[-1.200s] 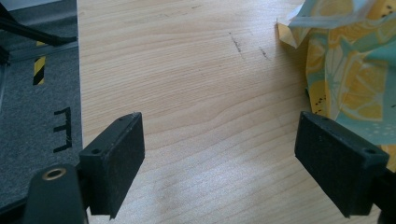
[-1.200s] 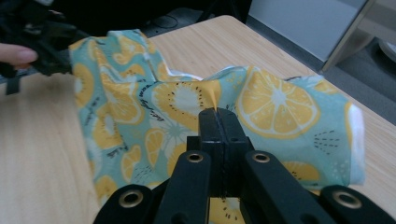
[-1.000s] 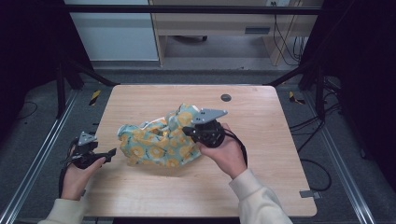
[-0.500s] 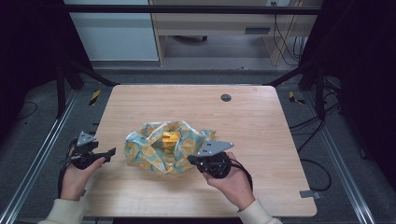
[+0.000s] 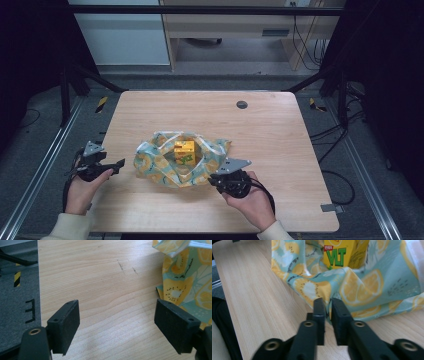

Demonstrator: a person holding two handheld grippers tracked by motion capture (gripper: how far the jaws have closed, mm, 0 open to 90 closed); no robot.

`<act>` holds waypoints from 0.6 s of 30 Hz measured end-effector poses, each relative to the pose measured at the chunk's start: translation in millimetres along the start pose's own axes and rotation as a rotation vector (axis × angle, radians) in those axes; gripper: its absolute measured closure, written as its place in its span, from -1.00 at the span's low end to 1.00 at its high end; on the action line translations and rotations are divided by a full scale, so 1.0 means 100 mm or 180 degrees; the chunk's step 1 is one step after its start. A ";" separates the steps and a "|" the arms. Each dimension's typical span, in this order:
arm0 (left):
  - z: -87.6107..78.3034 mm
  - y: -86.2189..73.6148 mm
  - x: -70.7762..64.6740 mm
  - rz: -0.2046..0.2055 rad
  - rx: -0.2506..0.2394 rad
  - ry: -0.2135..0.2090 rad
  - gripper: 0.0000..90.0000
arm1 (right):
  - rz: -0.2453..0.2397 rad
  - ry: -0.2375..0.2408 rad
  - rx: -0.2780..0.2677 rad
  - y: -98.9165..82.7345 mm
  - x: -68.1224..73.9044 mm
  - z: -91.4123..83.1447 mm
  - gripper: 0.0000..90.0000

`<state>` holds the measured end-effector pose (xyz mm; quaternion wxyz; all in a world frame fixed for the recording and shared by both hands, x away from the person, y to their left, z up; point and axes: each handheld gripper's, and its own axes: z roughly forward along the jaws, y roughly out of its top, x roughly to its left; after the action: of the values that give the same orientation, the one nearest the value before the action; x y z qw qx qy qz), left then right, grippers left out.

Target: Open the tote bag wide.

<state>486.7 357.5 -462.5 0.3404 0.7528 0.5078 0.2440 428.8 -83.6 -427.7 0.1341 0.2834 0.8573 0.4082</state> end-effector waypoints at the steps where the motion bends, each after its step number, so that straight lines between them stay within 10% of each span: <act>1: 0.00 0.00 0.00 -0.0003 -0.0001 0.0002 -0.55 | -0.0010 -0.0027 -0.0004 0.03 0.00 -0.01 0.56; 10: 0.00 0.01 -0.01 0.0019 0.0008 -0.0007 -0.55 | -0.0120 -0.0222 -0.0102 0.39 -0.03 -0.22 0.20; 18: -0.02 0.03 -0.03 0.0023 -0.0018 -0.0048 -0.54 | -0.0163 -0.0388 -0.0048 0.81 -0.22 -0.06 0.10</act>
<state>485.5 354.2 -458.6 0.3454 0.7555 0.5018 0.2411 474.6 -59.7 -360.8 0.1986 0.2847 0.8515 0.3931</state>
